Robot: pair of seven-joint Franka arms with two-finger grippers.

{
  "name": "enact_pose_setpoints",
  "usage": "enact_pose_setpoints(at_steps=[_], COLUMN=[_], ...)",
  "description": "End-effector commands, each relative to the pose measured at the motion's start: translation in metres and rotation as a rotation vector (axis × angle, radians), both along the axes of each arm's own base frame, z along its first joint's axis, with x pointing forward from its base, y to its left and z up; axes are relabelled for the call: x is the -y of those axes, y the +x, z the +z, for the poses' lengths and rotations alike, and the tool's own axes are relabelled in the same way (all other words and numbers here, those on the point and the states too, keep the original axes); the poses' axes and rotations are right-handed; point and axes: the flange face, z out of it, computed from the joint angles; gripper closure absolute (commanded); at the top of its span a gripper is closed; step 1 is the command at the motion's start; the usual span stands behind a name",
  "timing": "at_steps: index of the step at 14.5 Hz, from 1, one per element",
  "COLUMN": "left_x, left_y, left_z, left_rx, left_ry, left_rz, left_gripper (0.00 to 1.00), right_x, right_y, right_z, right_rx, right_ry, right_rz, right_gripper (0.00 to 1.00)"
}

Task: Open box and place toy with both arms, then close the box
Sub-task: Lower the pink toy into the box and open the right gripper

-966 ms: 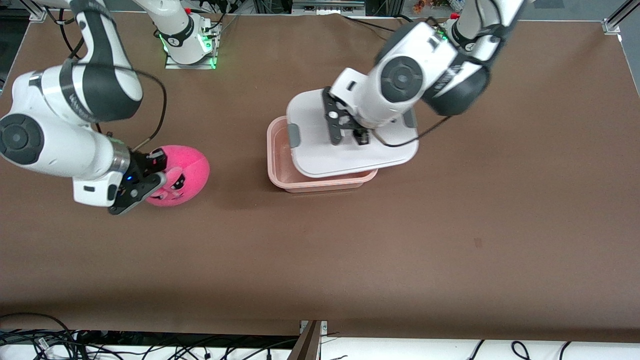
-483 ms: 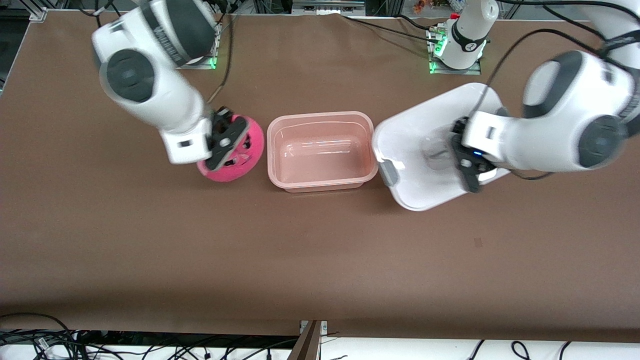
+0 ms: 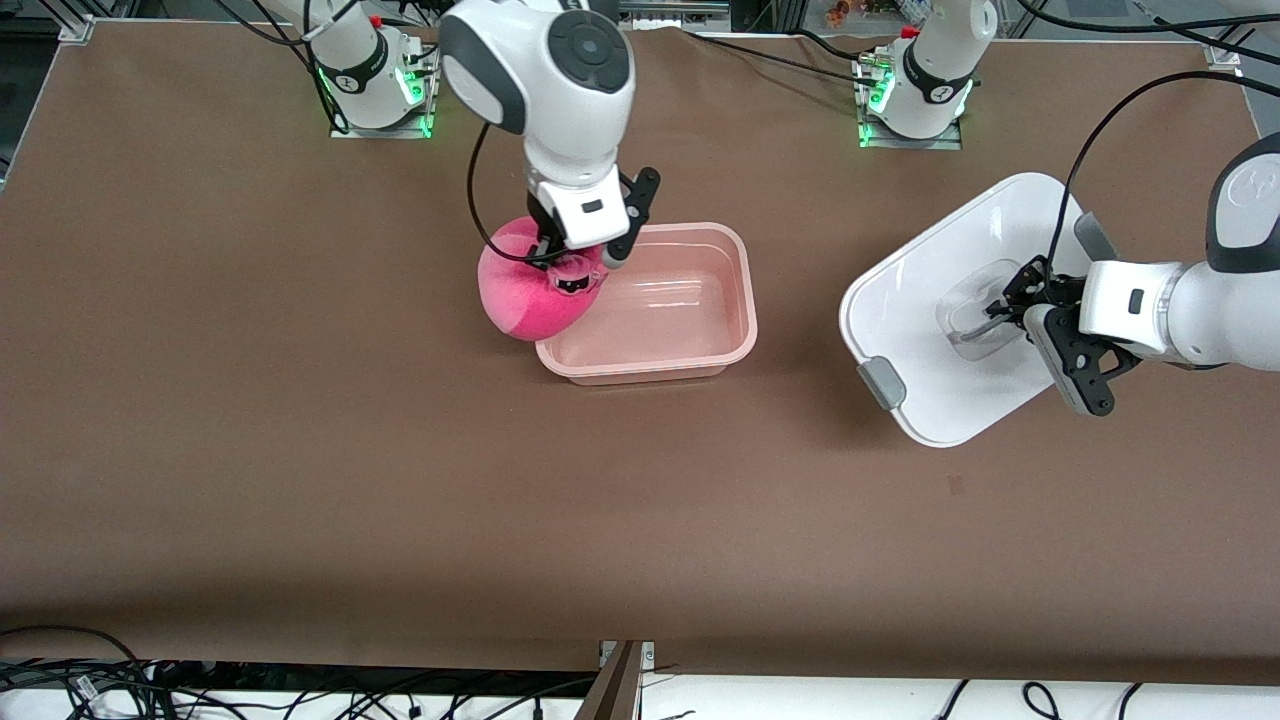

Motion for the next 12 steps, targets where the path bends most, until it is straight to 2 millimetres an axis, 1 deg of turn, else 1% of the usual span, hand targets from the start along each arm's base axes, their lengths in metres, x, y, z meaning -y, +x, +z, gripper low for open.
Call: enact_pose_setpoints(at_steps=[1, 3, 4, 5, 7, 8, 9, 10, 11, 12], left_x=[-0.001, -0.001, -0.001, -0.001, 0.0, 0.0, 0.0, 0.0, 0.0, 0.001], left_y=[0.0, 0.0, 0.0, -0.001, -0.001, -0.001, -0.001, -0.001, -0.001, -0.001], left_z=[0.006, 0.005, 0.005, 0.005, 0.005, 0.004, 0.004, 0.004, 0.004, 0.004], left_rx=[-0.014, -0.016, -0.017, -0.019, -0.019, -0.02, -0.022, -0.022, -0.02, -0.022], left_ry=[-0.021, -0.021, -0.021, -0.02, -0.021, -0.021, -0.021, -0.021, -0.021, -0.022], left_rz=[-0.002, -0.003, -0.003, -0.003, -0.005, -0.005, -0.005, -0.005, -0.005, -0.007], left_gripper=[1.0, 1.0, 1.0, 1.0, 1.0, 1.0, 1.0, 1.0, 1.0, 1.0], right_x=[-0.005, -0.021, -0.029, -0.035, -0.044, -0.05, -0.057, -0.067, -0.073, -0.083], right_y=[0.004, -0.002, -0.006, -0.008, -0.012, -0.016, -0.021, -0.028, -0.031, -0.038], right_z=[-0.01, -0.024, -0.033, -0.04, -0.044, -0.043, -0.043, -0.044, -0.042, -0.039], right_rx=[0.039, 0.079, 0.091, 0.101, 0.131, 0.149, 0.162, 0.178, 0.189, 0.185], right_ry=[-0.042, -0.068, -0.064, -0.053, -0.016, 0.004, 0.03, 0.059, 0.094, 0.139], right_rz=[0.033, 0.066, 0.049, 0.017, -0.072, -0.121, -0.154, -0.183, -0.228, -0.287], right_gripper=[1.0, 1.0, 1.0, 1.0, 0.98, 0.26, 0.0, 0.0, 0.0, 0.0])
